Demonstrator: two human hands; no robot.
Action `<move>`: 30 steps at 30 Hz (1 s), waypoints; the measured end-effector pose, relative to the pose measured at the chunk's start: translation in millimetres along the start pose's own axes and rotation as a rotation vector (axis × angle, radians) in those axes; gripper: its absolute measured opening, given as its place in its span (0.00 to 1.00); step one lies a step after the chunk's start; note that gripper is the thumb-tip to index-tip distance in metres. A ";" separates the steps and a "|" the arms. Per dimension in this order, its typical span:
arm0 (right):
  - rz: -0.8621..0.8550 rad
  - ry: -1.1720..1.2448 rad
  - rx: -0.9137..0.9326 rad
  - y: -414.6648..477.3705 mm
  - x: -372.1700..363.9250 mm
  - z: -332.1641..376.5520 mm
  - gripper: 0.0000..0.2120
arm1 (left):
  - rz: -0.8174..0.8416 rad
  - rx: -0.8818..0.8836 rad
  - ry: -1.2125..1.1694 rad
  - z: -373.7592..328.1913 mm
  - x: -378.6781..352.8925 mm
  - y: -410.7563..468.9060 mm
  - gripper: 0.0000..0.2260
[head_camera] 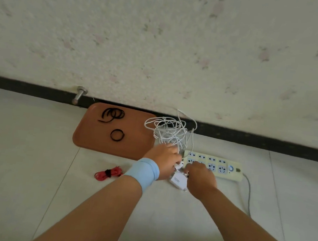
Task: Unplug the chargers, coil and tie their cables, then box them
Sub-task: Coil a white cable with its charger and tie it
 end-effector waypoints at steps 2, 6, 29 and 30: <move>0.096 -0.072 0.019 3.8 -5.1 -17.5 0.26 | 0.038 -0.007 0.064 -8.4 -7.0 11.9 0.18; 0.153 -0.155 0.118 14.5 -28.0 -31.8 0.37 | 0.065 0.103 0.092 -1.7 -18.0 22.2 0.13; 0.000 0.356 0.029 -37.3 155.5 14.8 0.04 | 0.106 0.387 -0.007 -7.1 128.6 -31.0 0.11; -0.021 0.378 0.047 -43.3 170.4 18.6 0.05 | 0.114 0.403 -0.049 -9.5 140.6 -33.3 0.12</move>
Point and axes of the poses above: each hand's wrist, its own y-axis towards the middle knuckle, its own x-axis out of the back of the hand, z = x × y, the point moved 1 cm from there along y, towards the middle knuckle, and after that the axes turned 7 degrees about x, right-handed, at the moved point
